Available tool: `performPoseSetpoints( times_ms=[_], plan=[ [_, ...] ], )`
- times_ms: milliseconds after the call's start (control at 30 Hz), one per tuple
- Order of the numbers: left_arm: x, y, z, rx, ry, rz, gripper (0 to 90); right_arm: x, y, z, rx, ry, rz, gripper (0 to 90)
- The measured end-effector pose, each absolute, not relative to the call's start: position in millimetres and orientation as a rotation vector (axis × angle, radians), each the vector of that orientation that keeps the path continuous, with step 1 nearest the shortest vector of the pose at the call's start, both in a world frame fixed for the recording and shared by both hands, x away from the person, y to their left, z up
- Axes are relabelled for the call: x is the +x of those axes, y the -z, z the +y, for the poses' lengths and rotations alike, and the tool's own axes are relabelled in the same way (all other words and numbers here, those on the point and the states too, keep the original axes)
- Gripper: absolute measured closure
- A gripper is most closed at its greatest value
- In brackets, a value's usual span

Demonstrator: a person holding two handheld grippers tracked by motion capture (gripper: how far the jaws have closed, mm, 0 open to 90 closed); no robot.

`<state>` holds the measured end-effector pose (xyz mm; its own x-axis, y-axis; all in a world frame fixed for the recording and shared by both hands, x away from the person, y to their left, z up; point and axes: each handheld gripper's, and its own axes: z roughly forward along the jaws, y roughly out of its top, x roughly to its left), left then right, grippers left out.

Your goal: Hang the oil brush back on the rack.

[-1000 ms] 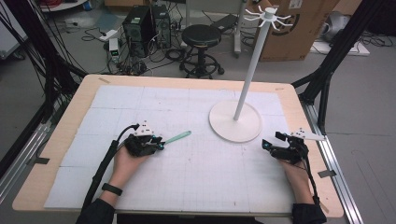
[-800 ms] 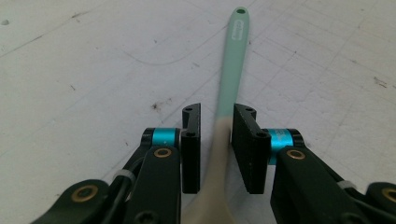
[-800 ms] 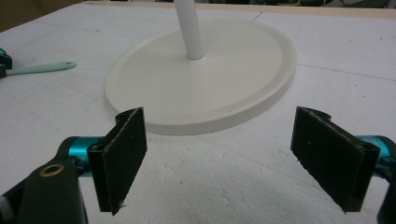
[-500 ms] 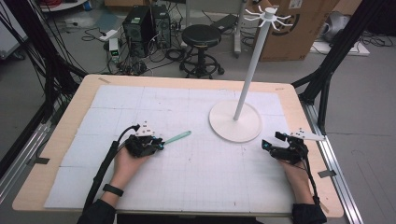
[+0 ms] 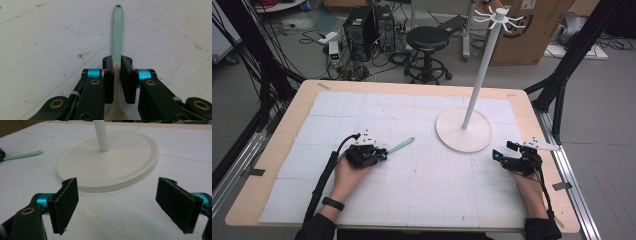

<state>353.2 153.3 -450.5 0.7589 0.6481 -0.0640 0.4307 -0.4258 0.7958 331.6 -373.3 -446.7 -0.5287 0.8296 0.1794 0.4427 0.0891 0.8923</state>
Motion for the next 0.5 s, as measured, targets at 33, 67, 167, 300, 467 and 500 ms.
performPoseSetpoints(
  times_ms=[33,67,167,300,467,500],
  plan=[
    [353.5,450.4,153.8,2.084,-0.316,0.805,82.0,331.6,446.8,-373.4,1.253,-1.422,2.002,17.7],
    [353.3,450.4,153.6,2.079,-0.315,0.806,82.0,331.6,446.8,-373.4,1.252,-1.422,2.002,17.7],
    [352.6,449.0,152.9,2.075,-0.326,0.792,82.1,331.8,446.9,-373.6,1.250,-1.423,2.000,17.7],
    [352.4,444.3,155.5,2.022,-0.315,0.791,82.1,331.8,446.8,-373.4,1.253,-1.424,1.999,17.7],
    [351.7,439.0,158.6,1.976,-0.318,0.792,82.1,331.8,446.8,-373.5,1.256,-1.425,1.998,17.7],
    [351.6,437.6,159.1,1.962,-0.315,0.794,82.2,331.8,446.9,-373.5,1.255,-1.427,1.999,17.8]
  ],
)
